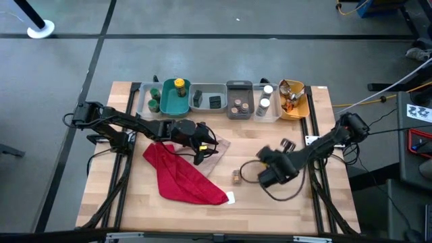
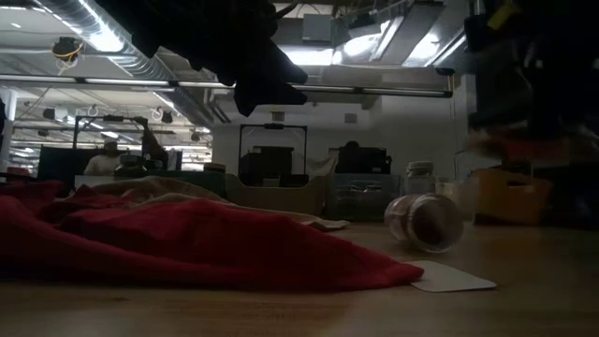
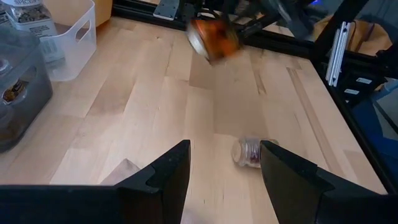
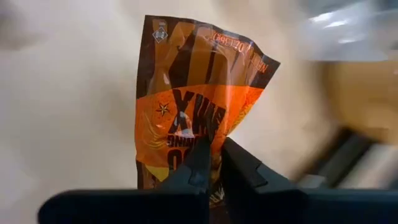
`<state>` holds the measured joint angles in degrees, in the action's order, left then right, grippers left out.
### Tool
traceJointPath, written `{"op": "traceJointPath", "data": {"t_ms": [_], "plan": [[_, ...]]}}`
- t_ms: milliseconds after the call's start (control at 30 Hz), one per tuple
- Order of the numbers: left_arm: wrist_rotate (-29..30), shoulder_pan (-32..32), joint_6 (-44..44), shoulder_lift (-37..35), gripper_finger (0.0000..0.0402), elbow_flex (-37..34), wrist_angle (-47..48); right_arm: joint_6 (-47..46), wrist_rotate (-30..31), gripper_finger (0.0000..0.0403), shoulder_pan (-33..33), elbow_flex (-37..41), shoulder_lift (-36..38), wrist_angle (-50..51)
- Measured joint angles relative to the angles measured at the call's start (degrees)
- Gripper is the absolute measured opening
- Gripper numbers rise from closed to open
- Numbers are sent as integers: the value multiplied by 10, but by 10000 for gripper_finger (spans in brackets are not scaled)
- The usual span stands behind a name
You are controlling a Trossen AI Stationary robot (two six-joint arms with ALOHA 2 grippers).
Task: Sort spices by type
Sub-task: Put the orange seasoning bag into the yellow bin
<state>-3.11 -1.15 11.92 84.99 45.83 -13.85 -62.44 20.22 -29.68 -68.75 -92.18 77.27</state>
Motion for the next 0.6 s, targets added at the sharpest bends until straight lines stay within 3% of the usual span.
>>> {"op": "traceJointPath", "data": {"t_ms": [133,267,600], "plan": [[0,0,0,0,180,0,0,41,37,18,47,-52,0,135],[0,0,-5,0,180,0,1,158,43,15,116,-59,16,113],[0,0,-23,1,180,0,0,339,70,17,334,-63,25,124]]}}
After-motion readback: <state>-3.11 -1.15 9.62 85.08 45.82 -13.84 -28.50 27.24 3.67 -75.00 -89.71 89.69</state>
